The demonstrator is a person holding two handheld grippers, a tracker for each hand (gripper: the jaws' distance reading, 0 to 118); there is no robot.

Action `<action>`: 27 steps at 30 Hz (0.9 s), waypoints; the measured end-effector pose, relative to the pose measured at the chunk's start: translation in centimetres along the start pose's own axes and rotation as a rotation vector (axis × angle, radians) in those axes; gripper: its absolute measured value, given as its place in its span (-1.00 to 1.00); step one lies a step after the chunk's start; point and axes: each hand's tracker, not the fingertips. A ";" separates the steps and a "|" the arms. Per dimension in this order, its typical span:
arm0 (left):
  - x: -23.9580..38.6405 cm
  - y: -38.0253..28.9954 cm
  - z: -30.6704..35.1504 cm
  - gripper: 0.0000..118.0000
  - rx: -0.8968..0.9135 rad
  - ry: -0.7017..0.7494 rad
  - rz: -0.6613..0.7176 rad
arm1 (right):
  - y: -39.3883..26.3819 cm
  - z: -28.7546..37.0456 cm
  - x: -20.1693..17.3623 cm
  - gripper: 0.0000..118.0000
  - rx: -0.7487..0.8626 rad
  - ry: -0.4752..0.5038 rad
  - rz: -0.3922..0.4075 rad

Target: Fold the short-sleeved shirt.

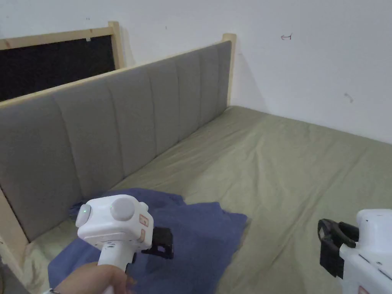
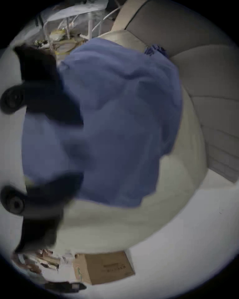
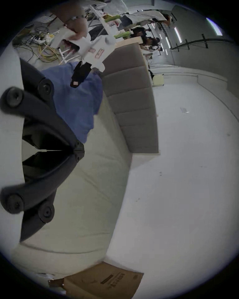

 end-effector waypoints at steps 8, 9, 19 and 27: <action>1.7 -0.8 -6.6 1.00 0.031 0.147 -0.122 | -3.4 -2.9 2.2 -1.00 -0.123 -0.032 -0.027; 2.6 -0.1 -7.0 1.00 -0.012 0.192 -0.108 | -3.7 -3.2 2.4 -1.00 -0.138 -0.033 -0.032; 0.5 -2.6 0.3 -0.92 0.282 0.103 -0.221 | -4.9 -3.9 4.0 -1.00 -0.180 -0.019 -0.077; 4.3 -5.0 14.4 -0.92 0.455 0.043 -0.312 | -3.5 0.0 6.7 -1.00 -0.111 -0.055 -0.150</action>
